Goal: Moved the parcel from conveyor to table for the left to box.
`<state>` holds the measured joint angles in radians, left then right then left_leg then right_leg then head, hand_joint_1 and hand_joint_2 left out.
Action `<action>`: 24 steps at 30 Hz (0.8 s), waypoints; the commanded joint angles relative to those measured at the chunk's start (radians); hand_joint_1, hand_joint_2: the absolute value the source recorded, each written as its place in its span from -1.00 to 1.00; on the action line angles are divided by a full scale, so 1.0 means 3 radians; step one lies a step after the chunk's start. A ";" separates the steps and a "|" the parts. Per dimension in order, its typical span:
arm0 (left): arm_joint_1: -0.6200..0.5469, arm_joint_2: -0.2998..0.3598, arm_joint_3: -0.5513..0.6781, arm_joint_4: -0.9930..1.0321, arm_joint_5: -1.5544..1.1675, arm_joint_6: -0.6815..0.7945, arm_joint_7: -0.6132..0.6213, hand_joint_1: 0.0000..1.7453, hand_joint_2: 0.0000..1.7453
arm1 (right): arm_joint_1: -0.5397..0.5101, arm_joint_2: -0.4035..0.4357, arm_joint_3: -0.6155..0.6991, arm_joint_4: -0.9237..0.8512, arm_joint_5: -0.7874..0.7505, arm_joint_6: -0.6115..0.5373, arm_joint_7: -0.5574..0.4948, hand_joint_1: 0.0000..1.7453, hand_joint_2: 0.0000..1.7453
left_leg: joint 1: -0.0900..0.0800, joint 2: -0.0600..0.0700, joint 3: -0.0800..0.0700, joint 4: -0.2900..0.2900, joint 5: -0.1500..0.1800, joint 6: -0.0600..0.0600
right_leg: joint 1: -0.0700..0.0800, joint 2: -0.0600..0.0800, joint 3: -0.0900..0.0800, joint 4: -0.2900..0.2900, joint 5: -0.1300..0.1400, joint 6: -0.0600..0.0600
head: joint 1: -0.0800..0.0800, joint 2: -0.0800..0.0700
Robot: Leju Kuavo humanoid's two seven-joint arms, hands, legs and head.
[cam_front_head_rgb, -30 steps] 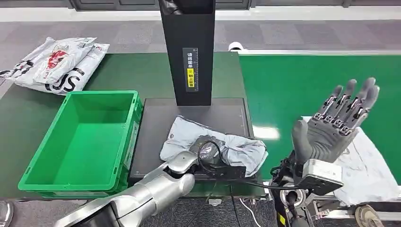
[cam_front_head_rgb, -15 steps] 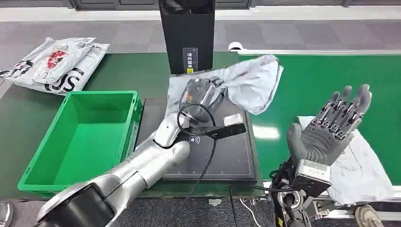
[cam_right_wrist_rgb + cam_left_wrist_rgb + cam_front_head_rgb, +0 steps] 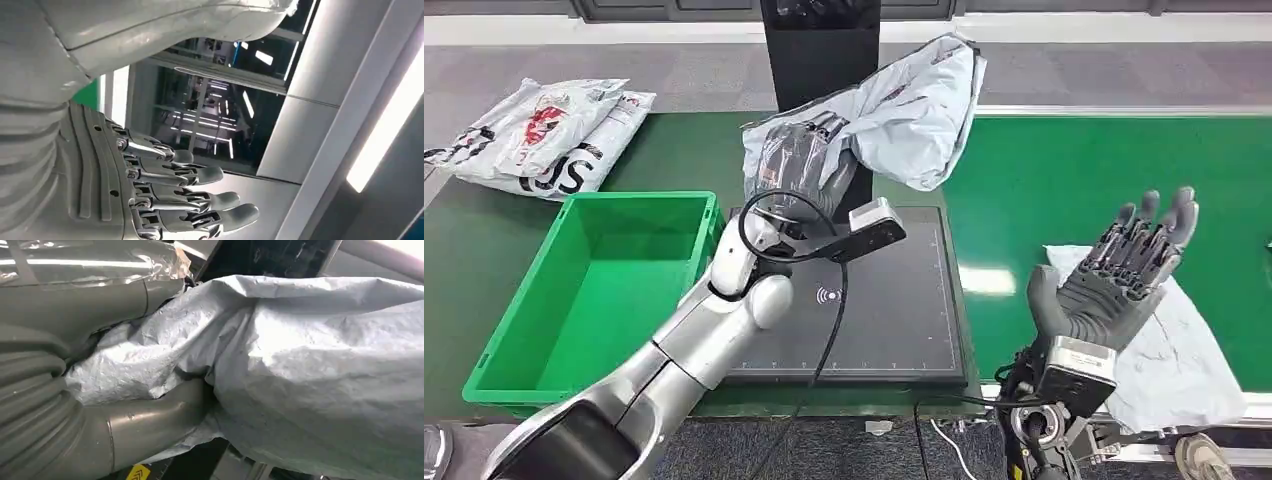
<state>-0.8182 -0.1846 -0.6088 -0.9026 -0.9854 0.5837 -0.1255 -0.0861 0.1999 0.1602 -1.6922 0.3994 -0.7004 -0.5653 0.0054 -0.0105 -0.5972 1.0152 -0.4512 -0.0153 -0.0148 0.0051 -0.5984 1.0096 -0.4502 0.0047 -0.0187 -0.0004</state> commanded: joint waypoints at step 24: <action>0.2473 0.0775 0.2786 -0.1686 -0.1504 -0.0070 0.0789 1.00 1.00 | 0.0695 -0.0228 -0.0601 -0.0358 0.0125 0.0008 0.0221 -1.00 1.00 | 0.0003 0.0022 0.0025 -0.0021 -0.0017 -0.0010 | 0.0004 0.0019 0.0008 -0.0009 -0.0020 -0.0017 | -0.0001 0.0001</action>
<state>-0.1626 0.1289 0.0962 -1.3432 -1.4012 0.6157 0.0965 0.1154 0.1641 0.0198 -1.8001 0.4479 -0.7011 -0.5066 0.0058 -0.0049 -0.5938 1.0110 -0.4557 -0.0193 -0.0143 0.0111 -0.6002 1.0097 -0.4559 -0.0004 -0.0191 0.0000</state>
